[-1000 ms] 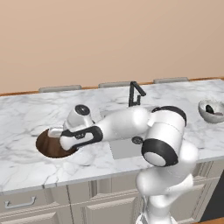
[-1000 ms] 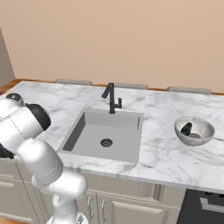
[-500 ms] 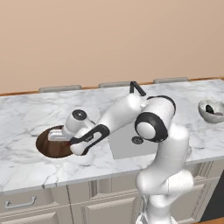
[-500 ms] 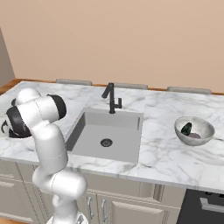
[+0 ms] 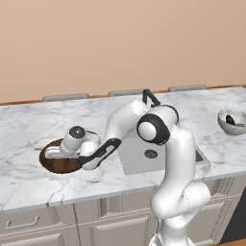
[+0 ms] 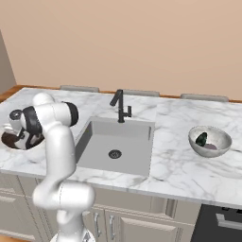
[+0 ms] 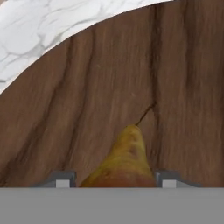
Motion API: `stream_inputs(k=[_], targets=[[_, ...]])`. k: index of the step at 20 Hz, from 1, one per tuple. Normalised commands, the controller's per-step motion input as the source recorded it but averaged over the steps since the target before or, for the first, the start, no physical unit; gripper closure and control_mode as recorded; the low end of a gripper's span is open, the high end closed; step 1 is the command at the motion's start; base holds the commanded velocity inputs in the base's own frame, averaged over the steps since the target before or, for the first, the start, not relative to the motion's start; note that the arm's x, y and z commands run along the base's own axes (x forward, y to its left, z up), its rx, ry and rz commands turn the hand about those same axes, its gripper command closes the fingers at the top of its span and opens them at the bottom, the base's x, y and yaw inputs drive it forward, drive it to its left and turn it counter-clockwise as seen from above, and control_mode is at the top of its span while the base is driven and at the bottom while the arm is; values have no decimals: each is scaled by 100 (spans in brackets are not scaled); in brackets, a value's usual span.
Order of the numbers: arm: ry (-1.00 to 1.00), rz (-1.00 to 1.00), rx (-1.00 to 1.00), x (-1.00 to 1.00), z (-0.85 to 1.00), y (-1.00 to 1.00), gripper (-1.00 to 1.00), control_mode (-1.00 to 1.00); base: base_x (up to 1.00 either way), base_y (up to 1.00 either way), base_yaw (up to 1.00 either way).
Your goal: Pick the eggplants from the cabinet and place them in one bowl. Pick the pear from the sink and place it in the other bowl.
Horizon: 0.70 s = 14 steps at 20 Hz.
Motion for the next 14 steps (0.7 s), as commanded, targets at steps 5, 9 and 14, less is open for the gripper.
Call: stream_inputs(k=[5, 9, 14], targets=[[0, 0, -9, 0, 1, 11, -100, -100, 0, 0, 0], [-1, 0, -8, 0, 19, 0, -100, -100, 0, 0, 0], [-3, 0, -4, 0, 58, 0, -100, -100, 0, 0, 0]])
